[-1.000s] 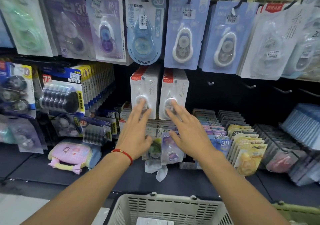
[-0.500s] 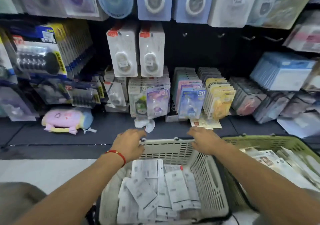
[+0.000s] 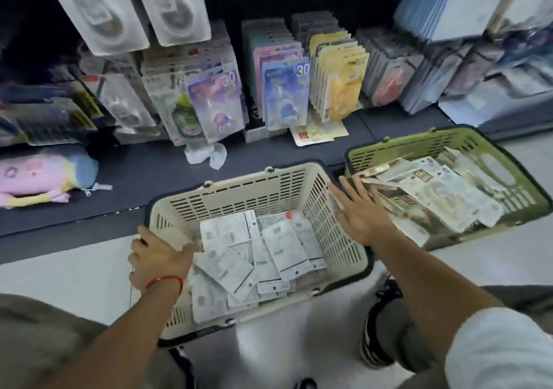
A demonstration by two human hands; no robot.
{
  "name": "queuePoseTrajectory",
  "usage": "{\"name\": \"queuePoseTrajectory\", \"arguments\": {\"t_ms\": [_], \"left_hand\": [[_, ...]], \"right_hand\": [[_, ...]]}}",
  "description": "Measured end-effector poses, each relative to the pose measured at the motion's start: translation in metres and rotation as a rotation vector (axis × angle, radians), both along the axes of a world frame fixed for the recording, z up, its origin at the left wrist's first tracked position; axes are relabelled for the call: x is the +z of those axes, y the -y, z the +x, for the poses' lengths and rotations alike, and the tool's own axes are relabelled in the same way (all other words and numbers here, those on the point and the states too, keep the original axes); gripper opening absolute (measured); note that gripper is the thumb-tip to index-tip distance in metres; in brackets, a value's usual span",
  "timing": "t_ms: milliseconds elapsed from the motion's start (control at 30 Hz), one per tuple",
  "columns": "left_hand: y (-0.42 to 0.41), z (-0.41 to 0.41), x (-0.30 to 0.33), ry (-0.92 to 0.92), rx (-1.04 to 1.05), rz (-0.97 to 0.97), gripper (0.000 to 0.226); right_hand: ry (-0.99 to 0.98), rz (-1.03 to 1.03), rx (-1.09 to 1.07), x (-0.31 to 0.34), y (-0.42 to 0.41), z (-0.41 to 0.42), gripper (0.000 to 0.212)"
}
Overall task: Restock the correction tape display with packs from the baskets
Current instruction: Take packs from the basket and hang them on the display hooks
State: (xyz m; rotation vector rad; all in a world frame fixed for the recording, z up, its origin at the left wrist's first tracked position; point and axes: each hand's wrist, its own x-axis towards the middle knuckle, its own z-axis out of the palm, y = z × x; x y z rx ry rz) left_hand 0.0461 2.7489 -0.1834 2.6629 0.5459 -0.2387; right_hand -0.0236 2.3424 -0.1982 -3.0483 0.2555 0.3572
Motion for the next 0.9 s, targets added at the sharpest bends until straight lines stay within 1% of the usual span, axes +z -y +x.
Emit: {"name": "queuePoseTrajectory", "arguments": {"t_ms": [67, 167, 233, 333, 500, 600, 700, 800, 833, 867, 900], "left_hand": [[0.000, -0.002, -0.010, 0.069, -0.027, 0.061, 0.103], [0.000, -0.012, -0.019, 0.107, -0.039, 0.112, 0.100], [0.006, -0.014, -0.017, 0.138, -0.041, 0.114, 0.101], [0.023, -0.012, -0.013, 0.155, -0.019, 0.105, 0.102], [0.072, -0.014, -0.007, 0.097, -0.035, 0.100, 0.100], [0.098, -0.020, -0.008, 0.084, -0.070, 0.037, 0.106], [0.118, -0.028, -0.010, 0.104, -0.133, -0.046, 0.108], [0.127, -0.035, -0.015, 0.108, -0.224, -0.105, 0.104], [0.129, -0.036, -0.016, 0.111, -0.269, -0.102, 0.103], [0.131, -0.039, -0.017, 0.113, -0.326, -0.071, 0.102], [0.133, -0.041, -0.017, 0.115, -0.396, -0.011, 0.100]], "right_hand": [[0.042, 0.021, 0.019, -0.007, 0.007, 0.001, 0.064], [0.128, 0.074, 0.074, -0.019, 0.017, 0.000, 0.068], [0.178, 0.111, 0.091, -0.025, 0.024, -0.001, 0.066], [0.200, 0.151, 0.100, -0.024, 0.035, -0.002, 0.065], [0.158, 0.202, 0.088, -0.011, 0.075, -0.008, 0.065], [0.077, 0.205, 0.073, 0.000, 0.108, -0.008, 0.065], [0.018, 0.165, 0.042, 0.010, 0.133, -0.011, 0.066], [0.106, -0.021, 0.022, 0.012, 0.136, -0.010, 0.070], [0.128, -0.064, 0.044, 0.011, 0.129, -0.006, 0.071], [0.126, -0.064, 0.090, 0.008, 0.120, 0.000, 0.070], [0.084, -0.014, 0.154, 0.004, 0.108, 0.008, 0.068]]}}
